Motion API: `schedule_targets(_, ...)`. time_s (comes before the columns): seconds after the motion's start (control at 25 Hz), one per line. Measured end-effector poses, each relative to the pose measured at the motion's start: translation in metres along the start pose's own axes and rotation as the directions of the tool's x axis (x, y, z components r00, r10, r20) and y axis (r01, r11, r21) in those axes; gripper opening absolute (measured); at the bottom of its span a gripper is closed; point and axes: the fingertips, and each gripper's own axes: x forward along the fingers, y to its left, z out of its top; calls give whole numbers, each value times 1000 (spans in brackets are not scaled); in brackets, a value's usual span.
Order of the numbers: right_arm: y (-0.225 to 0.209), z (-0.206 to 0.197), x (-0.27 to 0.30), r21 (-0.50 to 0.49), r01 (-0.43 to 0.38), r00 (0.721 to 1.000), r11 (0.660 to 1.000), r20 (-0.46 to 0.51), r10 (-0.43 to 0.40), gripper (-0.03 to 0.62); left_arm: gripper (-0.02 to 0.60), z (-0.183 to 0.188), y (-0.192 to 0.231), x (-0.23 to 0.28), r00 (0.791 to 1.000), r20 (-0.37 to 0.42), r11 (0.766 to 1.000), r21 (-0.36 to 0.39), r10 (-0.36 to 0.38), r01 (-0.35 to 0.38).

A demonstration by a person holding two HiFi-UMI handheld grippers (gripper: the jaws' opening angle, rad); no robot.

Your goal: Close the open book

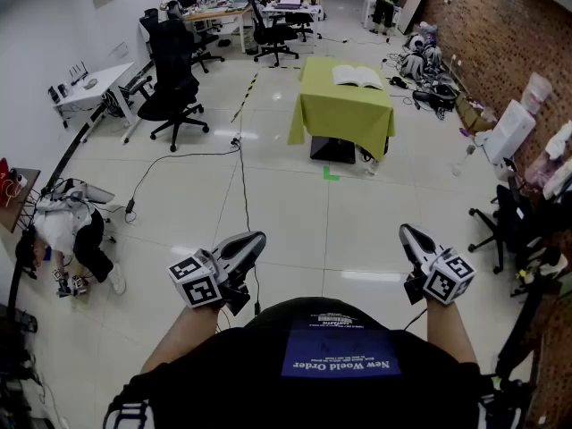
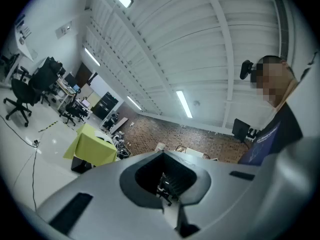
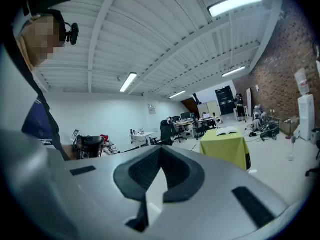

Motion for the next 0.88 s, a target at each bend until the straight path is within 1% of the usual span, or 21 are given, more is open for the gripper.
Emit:
schedule_targets(0.2, -12, 4, 22, 3, 22, 1000, 1000, 13, -22, -15, 5, 9, 26, 14, 1000, -12, 1000, 0, -21, 21)
schedule_targets(0.36, -36, 4, 32, 1, 33, 999, 999, 6, -33, -15, 5, 9, 42, 40, 999, -28, 999, -13, -30, 30)
schedule_targets(0.52, -84, 14, 38, 0, 22, 1000, 1000, 16, -22, -15, 5, 9, 50, 89, 999, -33, 1000, 2, -22, 22)
schedule_targets(0.64, -128, 32, 46, -35, -5, 1000, 999, 5, 5, -15, 5, 16, 55, 140, 1000, -10, 1000, 12, 1, 0)
schedule_targets(0.76, -169, 46, 51, -74, -46, 999, 996, -20, 45, -15, 5, 14, 55, 189, 1000, 7, 1000, 18, 8, -8)
schedule_targets(0.88, -214, 60, 59, -104, -84, 996, 991, -20, 82, -15, 5, 14, 59, 240, 999, 37, 1000, 27, 14, -15)
